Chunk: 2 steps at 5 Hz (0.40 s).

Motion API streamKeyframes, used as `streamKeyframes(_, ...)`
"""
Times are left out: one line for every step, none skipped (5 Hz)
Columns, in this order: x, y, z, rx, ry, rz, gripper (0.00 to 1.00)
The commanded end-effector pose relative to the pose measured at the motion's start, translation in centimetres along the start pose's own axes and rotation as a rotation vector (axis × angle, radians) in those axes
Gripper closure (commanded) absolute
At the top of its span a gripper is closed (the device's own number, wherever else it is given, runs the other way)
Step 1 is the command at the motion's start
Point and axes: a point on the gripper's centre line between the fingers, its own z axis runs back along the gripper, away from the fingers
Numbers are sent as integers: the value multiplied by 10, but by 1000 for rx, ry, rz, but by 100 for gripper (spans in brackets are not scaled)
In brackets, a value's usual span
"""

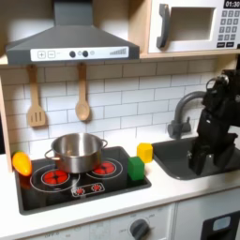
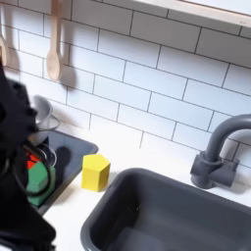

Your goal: Reach green block

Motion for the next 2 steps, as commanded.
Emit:
streamKeyframes(34,15,-12,29,-29,5,0)
streamKeyframes(49,19,-17,35,-34,18,0)
